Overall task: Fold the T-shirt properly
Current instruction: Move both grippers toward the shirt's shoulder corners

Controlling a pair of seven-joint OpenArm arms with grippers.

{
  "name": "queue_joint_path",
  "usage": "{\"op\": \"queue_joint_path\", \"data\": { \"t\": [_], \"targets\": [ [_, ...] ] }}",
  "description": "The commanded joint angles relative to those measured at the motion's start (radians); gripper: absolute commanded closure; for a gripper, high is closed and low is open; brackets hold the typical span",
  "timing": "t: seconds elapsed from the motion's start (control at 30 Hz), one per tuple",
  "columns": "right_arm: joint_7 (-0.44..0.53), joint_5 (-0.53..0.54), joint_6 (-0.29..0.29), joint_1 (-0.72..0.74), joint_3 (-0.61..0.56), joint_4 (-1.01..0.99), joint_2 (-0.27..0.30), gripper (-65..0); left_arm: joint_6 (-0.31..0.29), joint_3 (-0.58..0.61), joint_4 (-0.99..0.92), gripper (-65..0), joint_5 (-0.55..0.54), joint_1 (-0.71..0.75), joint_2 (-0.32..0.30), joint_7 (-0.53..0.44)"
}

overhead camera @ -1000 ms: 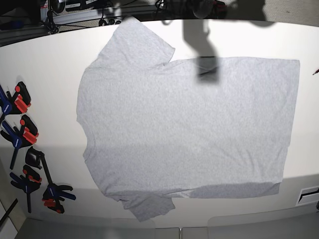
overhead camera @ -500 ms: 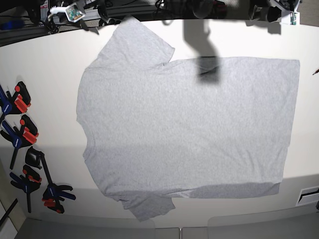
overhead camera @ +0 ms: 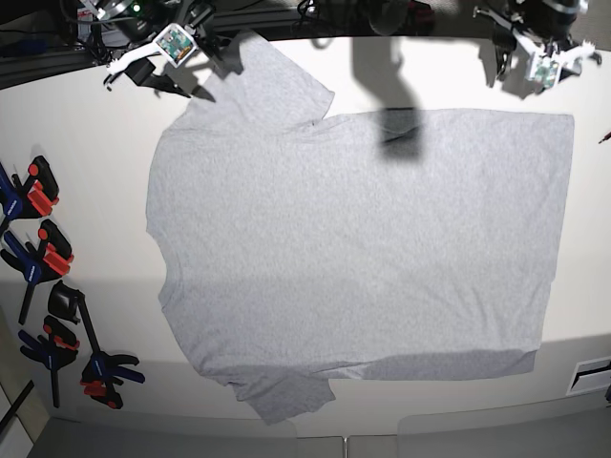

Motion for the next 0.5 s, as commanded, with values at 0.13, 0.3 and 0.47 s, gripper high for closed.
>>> {"op": "queue_joint_path", "data": {
  "t": [0.13, 0.3, 0.47],
  "targets": [
    [-0.041, -0.064, 0.09, -0.008, 0.004, 0.018, 0.12, -34.2, -0.098, -0.005, 0.016, -31.6, 0.062, -0.014, -0.137, -0.045],
    [-0.055, -0.097, 0.09, -0.03, 0.004, 0.018, 0.209, -34.2, -0.093, -0.005, 0.016, -31.6, 0.061, -0.008, -0.189, -0.048],
    [-0.053, -0.037, 0.09, -0.066, 0.004, 0.018, 0.203, -34.2, -0.093, -0.005, 0.016, -31.6, 0.002, -0.011, -0.167, -0.109]
  ]
}}
